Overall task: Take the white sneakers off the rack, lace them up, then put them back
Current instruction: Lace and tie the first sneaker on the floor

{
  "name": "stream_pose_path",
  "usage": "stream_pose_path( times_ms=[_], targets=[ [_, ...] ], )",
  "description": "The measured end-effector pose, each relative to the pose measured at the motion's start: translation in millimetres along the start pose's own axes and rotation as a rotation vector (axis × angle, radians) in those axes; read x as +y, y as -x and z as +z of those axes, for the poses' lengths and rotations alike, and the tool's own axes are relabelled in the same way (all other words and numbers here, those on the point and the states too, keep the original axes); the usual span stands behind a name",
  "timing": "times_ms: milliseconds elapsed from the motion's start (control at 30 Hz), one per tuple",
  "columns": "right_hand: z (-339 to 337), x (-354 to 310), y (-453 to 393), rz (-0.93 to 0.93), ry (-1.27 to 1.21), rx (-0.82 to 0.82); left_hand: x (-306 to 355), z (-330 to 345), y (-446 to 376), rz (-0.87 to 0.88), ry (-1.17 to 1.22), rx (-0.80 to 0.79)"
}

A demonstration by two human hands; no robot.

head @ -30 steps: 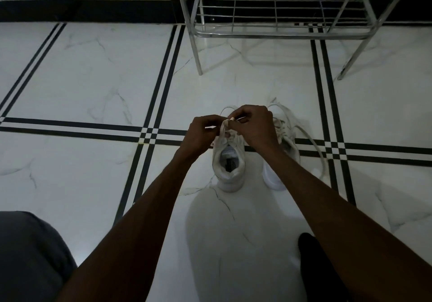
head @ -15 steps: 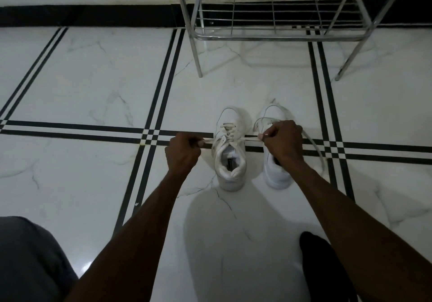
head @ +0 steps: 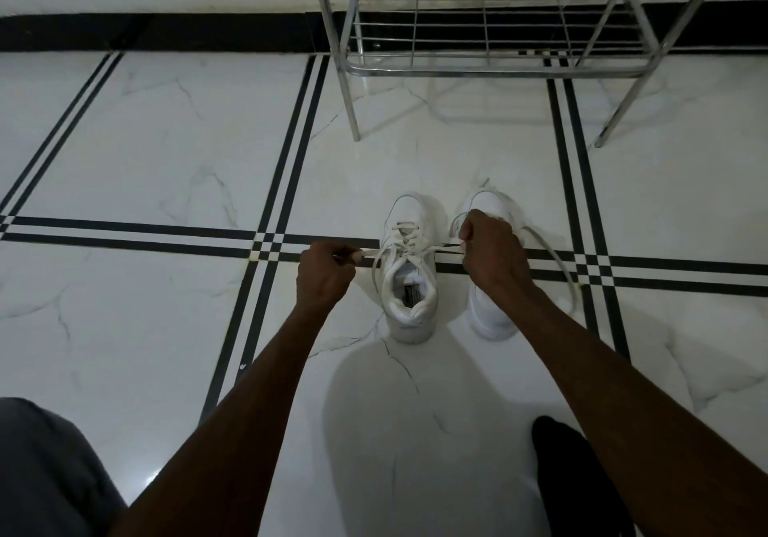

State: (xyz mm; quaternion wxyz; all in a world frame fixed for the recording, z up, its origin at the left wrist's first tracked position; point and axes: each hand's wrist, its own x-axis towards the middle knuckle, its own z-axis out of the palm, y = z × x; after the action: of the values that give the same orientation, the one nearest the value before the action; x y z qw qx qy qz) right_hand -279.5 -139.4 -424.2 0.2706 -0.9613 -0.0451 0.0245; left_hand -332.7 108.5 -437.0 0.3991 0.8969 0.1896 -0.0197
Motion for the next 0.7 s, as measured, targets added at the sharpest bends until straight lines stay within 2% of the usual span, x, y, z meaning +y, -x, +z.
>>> stream_pose_path(
  times_ms=[67, 133, 200, 267, 333, 400, 533, 700],
  targets=[
    [-2.1, 0.6, -2.8, -0.032, 0.018, -0.064, 3.6, 1.3, -0.7, 0.037, -0.020, -0.018],
    [-0.5, -2.1, -4.9, -0.127, 0.035, -0.111, 11.5, 4.9, 1.7, 0.142, -0.009, -0.105],
    [5.2, -8.8, -4.8, -0.254, -0.020, -0.181, 19.1, 11.5, 4.1, 0.214, 0.041, -0.223],
    [10.9, -14.6, -1.7, -0.300, -0.088, -0.264, 22.0, 19.5, 3.6, 0.223, 0.038, -0.272],
    [12.3, -16.9, 3.2, -0.248, -0.109, -0.297, 19.9, 24.8, 0.6, 0.219, 0.012, -0.231],
    [12.5, -12.3, 4.7, -0.166, -0.086, -0.254, 15.8, 26.0, -3.4, 0.231, -0.079, -0.170],
    [11.2, -10.4, 2.5, -0.149, -0.097, -0.219, 22.4, 24.1, -1.4, 0.230, -0.300, -0.064],
    [-2.6, -18.6, 2.0, -0.266, 0.200, -0.157, 25.8, 18.5, 8.7, 0.369, -0.601, 0.028]
  ],
)
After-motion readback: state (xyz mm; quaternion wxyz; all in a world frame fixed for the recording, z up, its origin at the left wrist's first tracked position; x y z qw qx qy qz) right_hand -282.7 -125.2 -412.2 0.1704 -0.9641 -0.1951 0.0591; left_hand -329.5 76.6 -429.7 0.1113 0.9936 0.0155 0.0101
